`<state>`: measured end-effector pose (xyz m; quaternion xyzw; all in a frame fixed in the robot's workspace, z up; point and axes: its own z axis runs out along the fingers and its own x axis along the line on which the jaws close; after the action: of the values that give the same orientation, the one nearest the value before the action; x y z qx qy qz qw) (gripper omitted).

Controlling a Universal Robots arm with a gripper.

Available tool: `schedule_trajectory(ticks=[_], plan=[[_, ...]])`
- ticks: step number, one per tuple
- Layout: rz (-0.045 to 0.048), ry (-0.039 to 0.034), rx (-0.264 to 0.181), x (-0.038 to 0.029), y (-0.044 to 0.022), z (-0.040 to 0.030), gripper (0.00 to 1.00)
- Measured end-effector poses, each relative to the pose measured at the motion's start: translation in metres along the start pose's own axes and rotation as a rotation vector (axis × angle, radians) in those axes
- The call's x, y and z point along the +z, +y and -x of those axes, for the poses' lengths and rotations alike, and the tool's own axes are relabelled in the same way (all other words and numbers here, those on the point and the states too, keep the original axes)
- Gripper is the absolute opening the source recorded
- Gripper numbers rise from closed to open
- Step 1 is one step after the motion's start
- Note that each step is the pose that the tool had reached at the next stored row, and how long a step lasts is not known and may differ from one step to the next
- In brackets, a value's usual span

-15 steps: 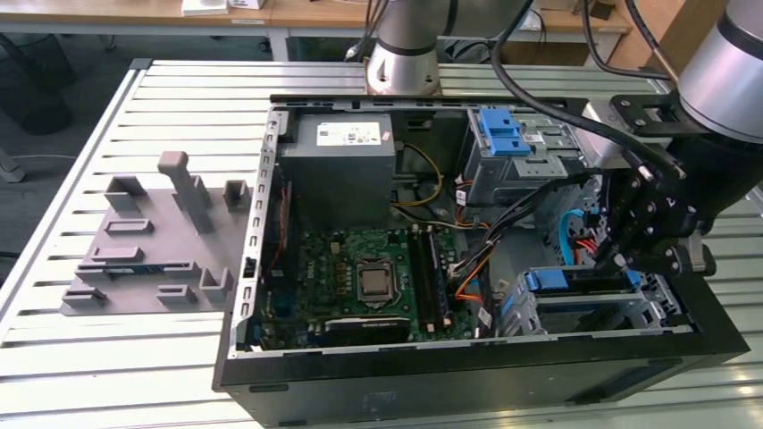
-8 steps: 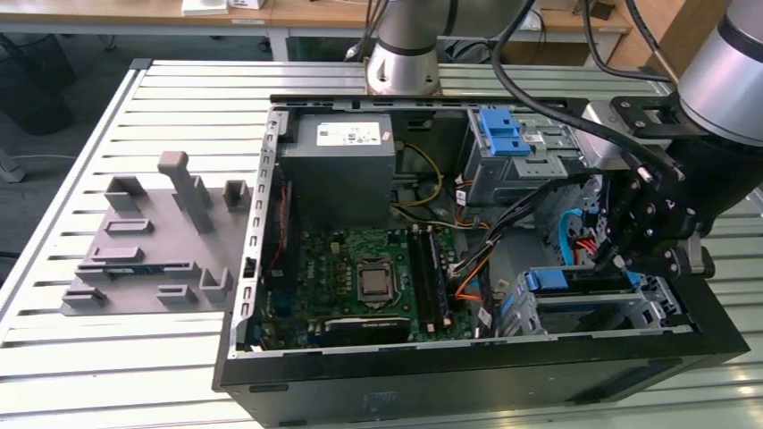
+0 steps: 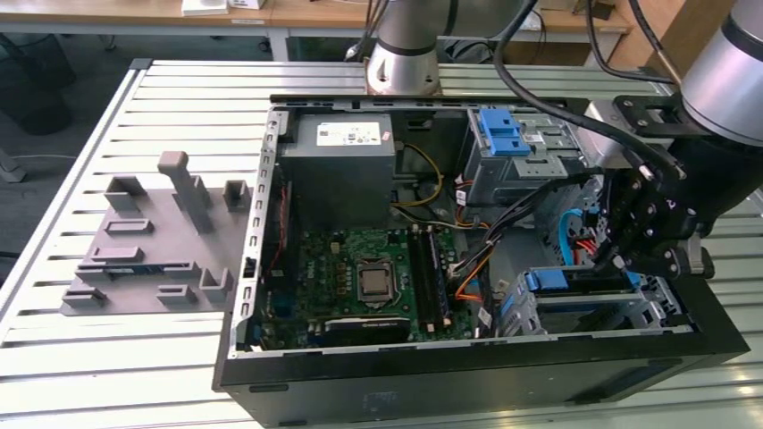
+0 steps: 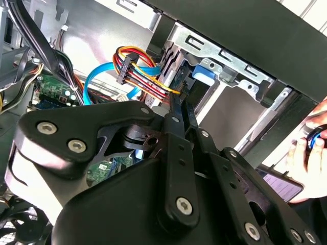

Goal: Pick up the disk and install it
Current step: 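Insert the first disk wire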

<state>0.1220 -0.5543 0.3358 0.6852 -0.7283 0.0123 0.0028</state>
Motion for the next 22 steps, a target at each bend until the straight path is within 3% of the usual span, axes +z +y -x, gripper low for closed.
schedule_trajectory(ticks=[3,6,9,17,22], plan=[[0.0049,0.0004,0.01,0.0,-0.0004,0.0001,0.16],[0.0176,0.0008,0.01,0.0001,-0.0038,0.0003,0.16],[0.0305,-0.0031,0.01,-0.0001,-0.0078,0.0005,0.16],[0.0353,-0.0204,0.01,-0.0001,-0.0082,-0.0028,0.16],[0.0375,-0.0254,0.01,0.0007,-0.0083,-0.0033,0.16]])
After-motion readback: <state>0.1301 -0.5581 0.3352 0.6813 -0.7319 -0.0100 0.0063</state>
